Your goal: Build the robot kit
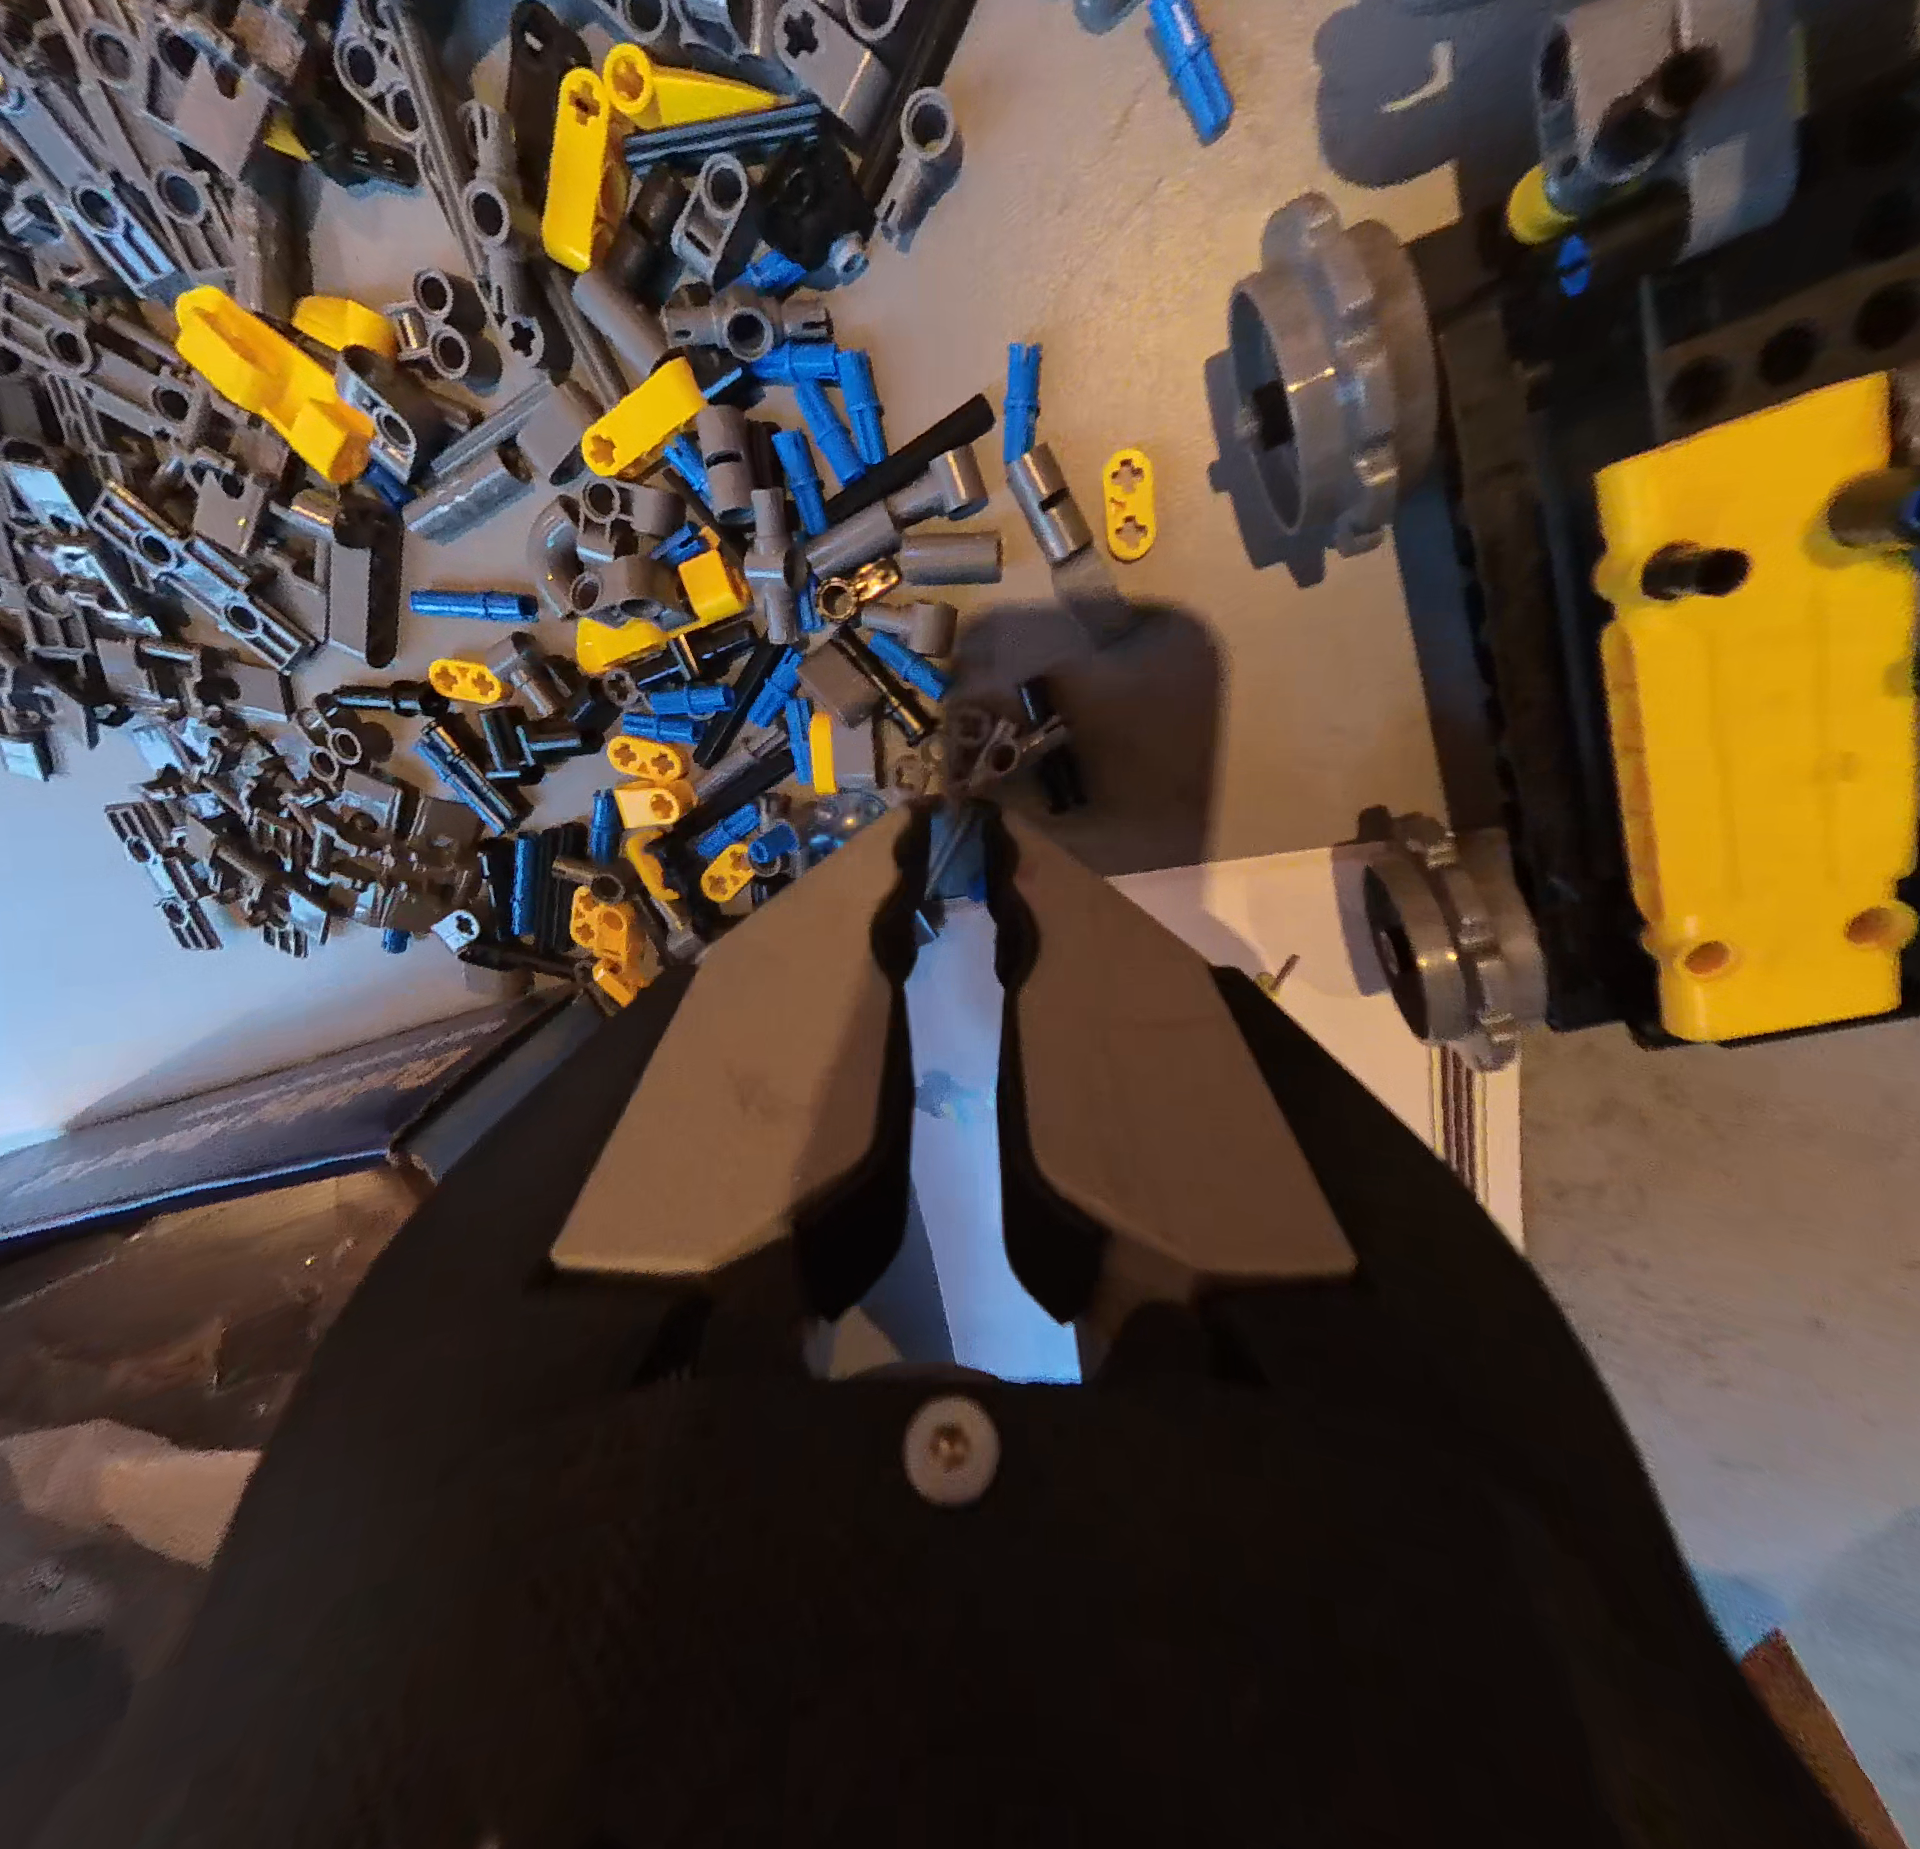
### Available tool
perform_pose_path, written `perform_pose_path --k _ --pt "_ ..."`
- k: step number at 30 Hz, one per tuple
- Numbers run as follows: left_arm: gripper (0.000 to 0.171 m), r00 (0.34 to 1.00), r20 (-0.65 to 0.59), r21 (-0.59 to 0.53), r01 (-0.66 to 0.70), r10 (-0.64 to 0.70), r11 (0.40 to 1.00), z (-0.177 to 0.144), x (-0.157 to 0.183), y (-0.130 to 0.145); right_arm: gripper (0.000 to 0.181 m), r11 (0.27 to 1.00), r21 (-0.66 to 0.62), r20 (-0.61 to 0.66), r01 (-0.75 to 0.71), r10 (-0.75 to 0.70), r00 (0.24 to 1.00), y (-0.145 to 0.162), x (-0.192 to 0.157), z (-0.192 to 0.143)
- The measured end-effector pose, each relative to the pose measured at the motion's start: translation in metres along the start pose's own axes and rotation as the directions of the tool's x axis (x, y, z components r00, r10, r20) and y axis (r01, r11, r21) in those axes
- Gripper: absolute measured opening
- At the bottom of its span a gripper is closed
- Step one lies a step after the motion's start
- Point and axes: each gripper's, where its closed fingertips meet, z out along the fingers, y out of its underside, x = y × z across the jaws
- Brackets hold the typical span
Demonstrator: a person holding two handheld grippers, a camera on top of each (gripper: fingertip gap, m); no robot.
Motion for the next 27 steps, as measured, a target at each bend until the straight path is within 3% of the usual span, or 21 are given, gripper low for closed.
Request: perform_pose_path --k 7,16,22,27 --pt "0.000 1.000 0.014 0.024 -0.005 0.005 1.000 -0.005 0.000 -0.002 0.018 1.000 0.007 0.008 0.005 -0.005 1.000 -0.002 -0.002 0.000" --pt "0.000 0.982 0.145 0.209 0.087 -0.119 0.974 -0.060 -0.024 -0.001 0.018 1.000 0.016 0.013 0.008 -0.008 1.000 -0.004 -0.003 -0.001" --pt "0.000 0.968 0.229 0.345 0.018 -0.103 0.939 -0.092 -0.012 -0.041 0.019 0.995 0.093 0.073 0.024 -0.031 0.997 -0.023 -0.011 -0.012" --pt "0.000 0.952 0.302 0.394 -0.178 0.055 0.902 -0.114 0.039 -0.093 0.015 0.983 0.171 0.354 0.068 -0.126 0.927 -0.070 -0.093 -0.030"
